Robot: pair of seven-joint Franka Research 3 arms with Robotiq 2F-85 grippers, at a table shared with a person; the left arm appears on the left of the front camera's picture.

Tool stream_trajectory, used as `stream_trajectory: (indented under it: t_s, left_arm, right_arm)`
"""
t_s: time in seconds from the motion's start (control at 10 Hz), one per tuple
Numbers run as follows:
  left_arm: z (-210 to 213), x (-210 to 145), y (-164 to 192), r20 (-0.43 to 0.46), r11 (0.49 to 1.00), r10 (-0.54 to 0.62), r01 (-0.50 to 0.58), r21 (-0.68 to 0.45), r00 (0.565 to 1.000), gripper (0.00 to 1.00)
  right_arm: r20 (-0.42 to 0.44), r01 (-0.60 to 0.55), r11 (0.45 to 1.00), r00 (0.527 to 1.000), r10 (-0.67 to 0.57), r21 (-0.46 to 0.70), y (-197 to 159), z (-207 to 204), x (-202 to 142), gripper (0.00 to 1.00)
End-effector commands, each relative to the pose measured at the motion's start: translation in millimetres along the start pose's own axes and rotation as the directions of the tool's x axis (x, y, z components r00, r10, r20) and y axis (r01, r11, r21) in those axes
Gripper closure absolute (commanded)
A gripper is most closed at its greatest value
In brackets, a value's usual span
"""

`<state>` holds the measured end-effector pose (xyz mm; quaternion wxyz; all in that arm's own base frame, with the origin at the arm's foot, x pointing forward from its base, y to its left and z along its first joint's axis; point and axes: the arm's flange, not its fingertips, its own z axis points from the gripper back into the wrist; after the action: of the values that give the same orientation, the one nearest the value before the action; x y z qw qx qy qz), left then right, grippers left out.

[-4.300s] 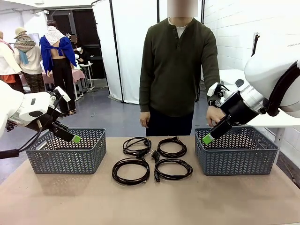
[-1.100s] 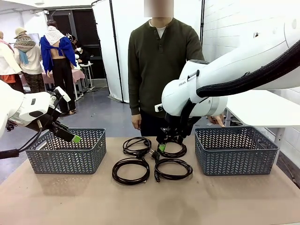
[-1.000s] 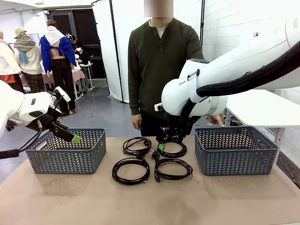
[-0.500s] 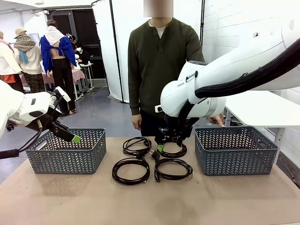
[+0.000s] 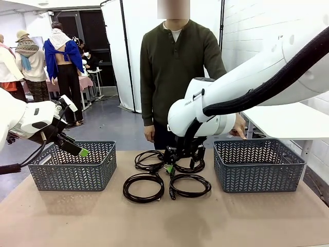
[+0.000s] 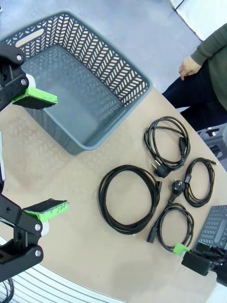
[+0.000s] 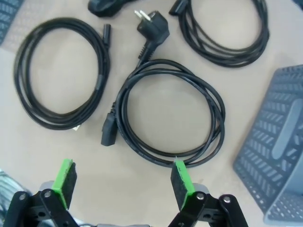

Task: Organize the cables according to human instructions.
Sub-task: Pick up a bundle of cables and place it in the basket indicated by the human.

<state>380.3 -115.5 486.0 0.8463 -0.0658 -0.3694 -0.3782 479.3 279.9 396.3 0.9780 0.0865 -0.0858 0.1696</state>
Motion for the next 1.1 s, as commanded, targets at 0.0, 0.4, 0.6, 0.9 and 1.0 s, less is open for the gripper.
stream_trajectory:
  t_s: [0.0,0.4,0.6,0.9,1.0]
  left_arm:
    - [-0.7,-0.4,1.1,0.002,1.000,0.017,-0.017,0.003,1.000,0.00]
    - [-0.7,-0.4,1.1,0.002,1.000,0.017,-0.017,0.003,1.000,0.00]
    - [-0.7,-0.4,1.1,0.002,1.000,0.017,-0.017,0.003,1.000,0.00]
    - [-0.7,-0.4,1.1,0.002,1.000,0.017,-0.017,0.003,1.000,0.00]
    - [-0.7,-0.4,1.1,0.002,1.000,0.017,-0.017,0.003,1.000,0.00]
  right_arm:
    - [0.006,0.048,0.996,0.999,-0.048,-0.069,6.9,-16.9,10.8,0.00]
    - [-0.011,0.086,0.992,0.996,-0.088,-0.088,8.1,-46.0,24.2,0.00]
    - [-0.026,0.107,0.991,0.994,-0.110,-0.082,4.1,-58.2,31.8,0.00]
    - [-0.015,0.142,0.987,0.990,-0.143,-0.077,1.5,-70.9,41.3,0.00]
    - [-0.015,0.158,0.985,0.987,-0.159,-0.074,0.8,-73.5,44.1,0.00]
